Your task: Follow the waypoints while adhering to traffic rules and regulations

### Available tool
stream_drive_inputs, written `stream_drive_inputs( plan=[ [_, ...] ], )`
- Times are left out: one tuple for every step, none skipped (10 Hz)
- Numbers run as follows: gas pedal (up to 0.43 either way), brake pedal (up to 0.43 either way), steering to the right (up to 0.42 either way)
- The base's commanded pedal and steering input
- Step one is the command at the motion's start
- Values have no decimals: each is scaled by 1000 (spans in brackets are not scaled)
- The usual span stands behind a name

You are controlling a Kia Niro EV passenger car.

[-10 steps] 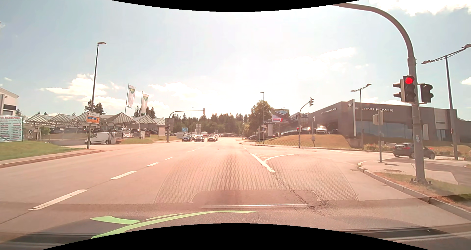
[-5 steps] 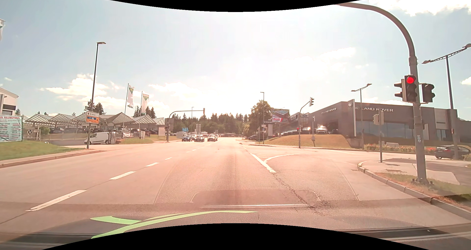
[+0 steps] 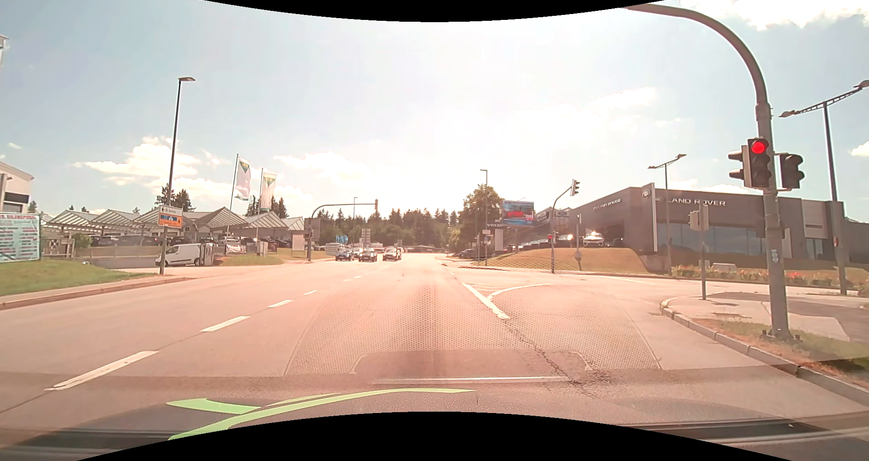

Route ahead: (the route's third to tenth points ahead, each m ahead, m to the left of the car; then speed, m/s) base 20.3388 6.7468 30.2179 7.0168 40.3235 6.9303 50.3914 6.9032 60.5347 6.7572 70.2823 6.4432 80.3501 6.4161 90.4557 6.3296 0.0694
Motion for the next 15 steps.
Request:
stream_drive_inputs(
  plan=[
    [0, 61, 2],
    [0, 61, 2],
    [0, 61, 3],
    [0, 61, 3],
    [0, 61, 2],
    [0, 61, 2],
    [0, 61, 2],
    [0, 0, 2],
    [0, 0, 3],
    [0, 0, 2],
    [0, 0, 2],
    [0, 0, 3],
    [0, 0, 3],
    [0, 0, 2],
    [28, 0, 3]
  ],
)
